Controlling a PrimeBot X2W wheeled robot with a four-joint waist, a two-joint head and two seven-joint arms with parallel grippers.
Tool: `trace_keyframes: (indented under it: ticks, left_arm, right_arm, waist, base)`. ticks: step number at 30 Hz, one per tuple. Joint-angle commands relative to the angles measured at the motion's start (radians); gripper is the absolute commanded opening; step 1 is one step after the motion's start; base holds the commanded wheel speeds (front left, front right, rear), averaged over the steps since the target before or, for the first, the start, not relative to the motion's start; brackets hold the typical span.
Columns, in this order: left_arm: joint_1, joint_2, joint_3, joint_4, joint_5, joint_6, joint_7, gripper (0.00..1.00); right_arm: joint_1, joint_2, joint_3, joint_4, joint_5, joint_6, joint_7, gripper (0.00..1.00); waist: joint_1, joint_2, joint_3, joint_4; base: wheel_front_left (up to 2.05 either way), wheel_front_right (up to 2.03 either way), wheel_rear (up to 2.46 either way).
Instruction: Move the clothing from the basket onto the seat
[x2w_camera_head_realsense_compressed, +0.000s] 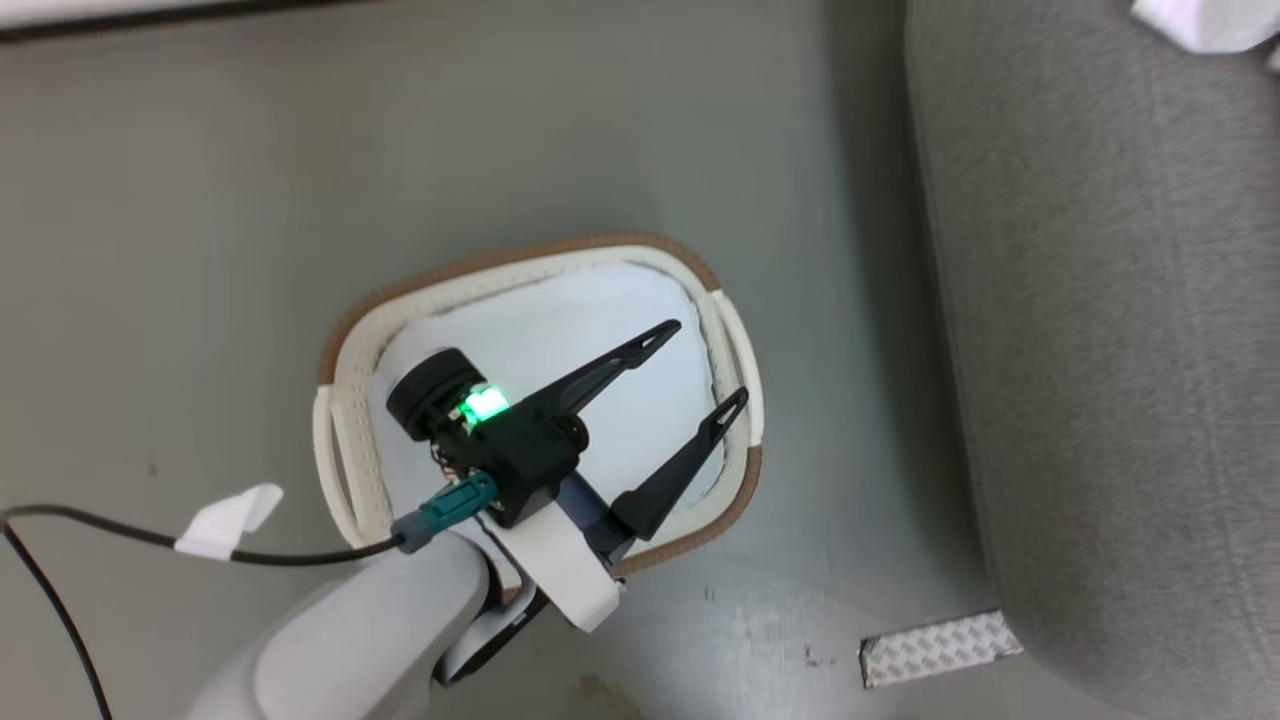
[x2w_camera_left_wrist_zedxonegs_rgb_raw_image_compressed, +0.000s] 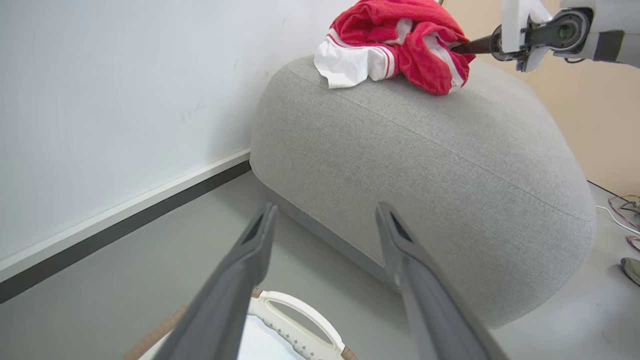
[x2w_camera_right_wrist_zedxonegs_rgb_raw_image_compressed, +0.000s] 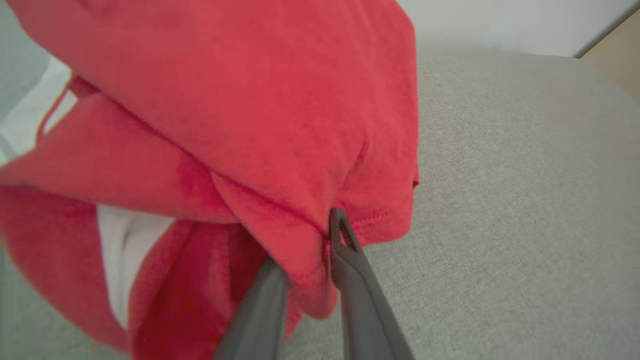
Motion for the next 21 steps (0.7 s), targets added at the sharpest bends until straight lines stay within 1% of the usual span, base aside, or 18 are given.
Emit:
trace_keyframes:
  ticks: [1, 3, 7, 12, 14, 18, 21]
  left_arm:
    - [0.012, -0.002, 0.003, 0.005, -0.006, 0.005, -0.003, 1.00]
    - [0.028, -0.009, 0.006, 0.018, -0.013, 0.011, -0.008, 1.00]
    - [0.070, -0.023, 0.039, 0.042, -0.046, 0.037, -0.014, 1.00]
    - [0.137, -0.032, 0.100, 0.054, -0.074, 0.078, -0.019, 1.00]
    - [0.164, -0.032, 0.138, 0.044, -0.090, 0.097, -0.018, 1.00]
    - [0.232, -0.028, 0.214, 0.026, -0.106, 0.124, -0.018, 1.00]
    - [0.285, -0.022, 0.262, 0.024, -0.113, 0.131, -0.018, 1.00]
  right_arm:
    - [0.015, -0.005, 0.008, 0.007, 0.004, -0.002, 0.008, 1.00]
    - [0.034, -0.023, 0.064, 0.002, 0.000, -0.002, 0.055, 1.00]
    - [0.075, -0.073, 0.154, -0.062, 0.019, -0.002, 0.111, 1.00]
    - [0.123, -0.126, 0.202, -0.200, 0.067, -0.002, 0.126, 1.00]
    - [0.146, -0.134, 0.228, -0.267, 0.092, -0.002, 0.131, 1.00]
    - [0.185, -0.140, 0.268, -0.397, 0.141, -0.002, 0.102, 1.00]
    - [0.217, -0.100, 0.277, -0.464, 0.148, -0.002, 0.050, 1.00]
  waist:
    - [-0.0001, 0.0000, -0.040, -0.011]
    - [-0.0001, 0.0000, -0.089, -0.017]
    - [-0.0001, 0.0000, -0.204, -0.023]
    - [-0.0001, 0.0000, -0.352, -0.020]
    - [-0.0001, 0.0000, -0.402, -0.015]
    - [-0.0001, 0.0000, -0.489, 0.009]
    - [-0.0001, 0.0000, -0.549, 0.030]
  base:
    - [0.00, 0.00, 0.00]
    - [0.00, 0.00, 0.00]
    - [0.00, 0.00, 0.00]
    - [0.00, 0.00, 0.00]
    - [0.00, 0.00, 0.00]
    - [0.00, 0.00, 0.00]
    - [0.00, 0.00, 0.00]
